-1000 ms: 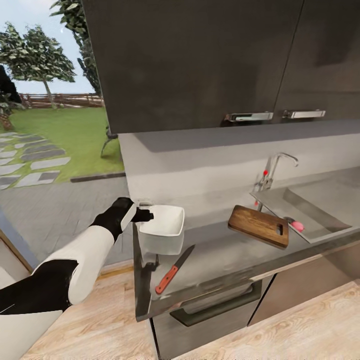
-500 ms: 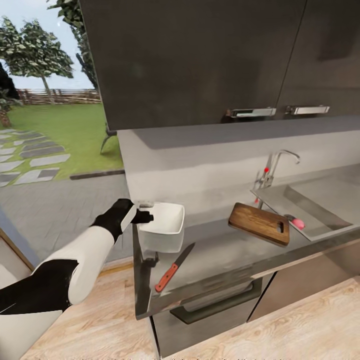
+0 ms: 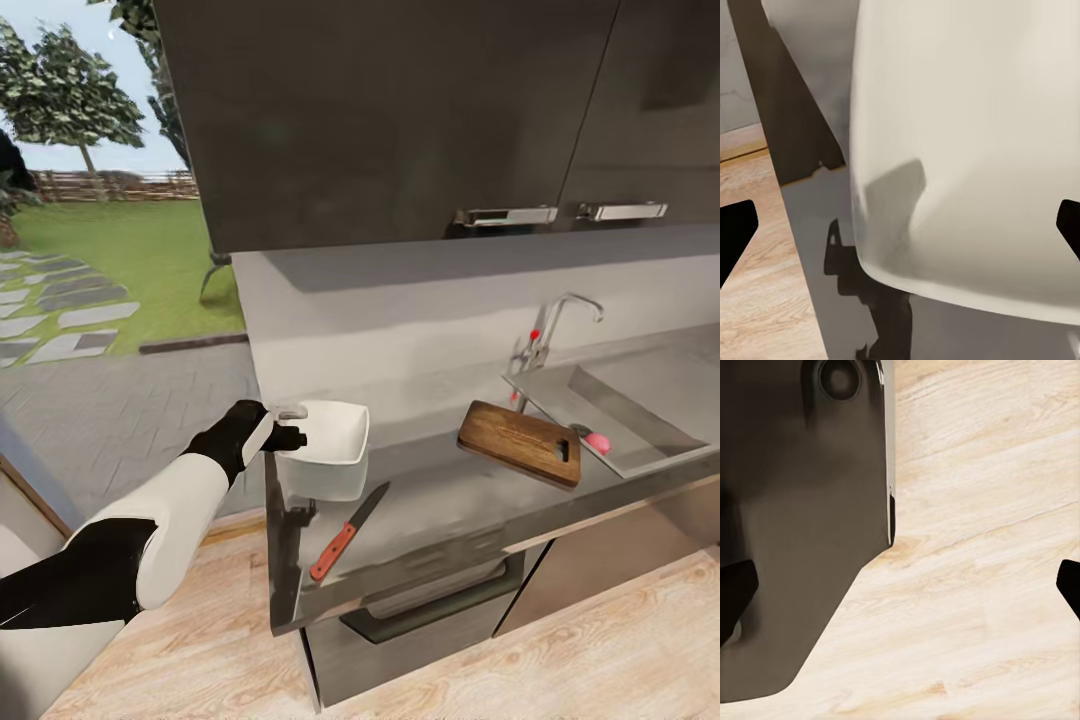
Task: In the kitchen, take the Vidalia onion out of the sink, dice it on the chopping board with the paring knife, put the diced onion into the bowl on the countertop, then place both the paring knife and the chopping board into the sink.
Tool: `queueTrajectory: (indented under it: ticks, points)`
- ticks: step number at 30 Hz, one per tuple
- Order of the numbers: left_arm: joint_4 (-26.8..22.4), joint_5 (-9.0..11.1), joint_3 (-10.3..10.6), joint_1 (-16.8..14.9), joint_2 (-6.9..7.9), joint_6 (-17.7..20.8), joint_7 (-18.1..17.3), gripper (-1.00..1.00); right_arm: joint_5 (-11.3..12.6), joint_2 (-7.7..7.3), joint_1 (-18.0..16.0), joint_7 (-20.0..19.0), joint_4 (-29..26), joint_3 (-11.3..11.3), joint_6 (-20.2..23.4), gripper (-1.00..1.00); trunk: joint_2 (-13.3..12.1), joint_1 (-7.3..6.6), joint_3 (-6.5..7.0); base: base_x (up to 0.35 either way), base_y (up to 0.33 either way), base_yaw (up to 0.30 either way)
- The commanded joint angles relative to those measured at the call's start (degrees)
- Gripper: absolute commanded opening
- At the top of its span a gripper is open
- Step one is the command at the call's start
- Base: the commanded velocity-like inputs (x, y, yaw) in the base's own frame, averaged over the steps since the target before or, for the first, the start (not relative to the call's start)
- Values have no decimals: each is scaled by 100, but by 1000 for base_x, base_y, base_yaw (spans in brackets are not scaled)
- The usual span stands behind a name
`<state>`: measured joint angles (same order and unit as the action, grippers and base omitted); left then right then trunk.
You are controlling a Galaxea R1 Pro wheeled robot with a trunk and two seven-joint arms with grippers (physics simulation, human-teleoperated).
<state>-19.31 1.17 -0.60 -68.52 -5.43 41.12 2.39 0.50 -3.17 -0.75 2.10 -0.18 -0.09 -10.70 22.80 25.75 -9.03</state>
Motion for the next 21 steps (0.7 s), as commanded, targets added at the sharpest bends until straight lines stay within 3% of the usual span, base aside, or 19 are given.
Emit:
queueTrajectory:
  ticks: [1, 8, 15, 21]
  points:
    - [-7, 15, -7, -4, -2, 28, 25, 100, 6, 0, -4, 10, 6, 1, -20, 100, 12, 3, -19, 0, 0, 0]
    - [-10, 14, -10, -4, 14, 22, 31, 100, 4, 0, -4, 10, 6, 0, -20, 100, 12, 3, -71, 0, 0, 0]
    - [-16, 15, -31, -4, 134, -81, 42, 100, 7, 0, -4, 10, 6, 0, -20, 100, 12, 3, -122, 0, 0, 0]
    - [-44, 15, -192, -4, 133, -111, 43, 100, 6, 0, -4, 10, 5, 0, -20, 100, 12, 3, -166, 0, 0, 0]
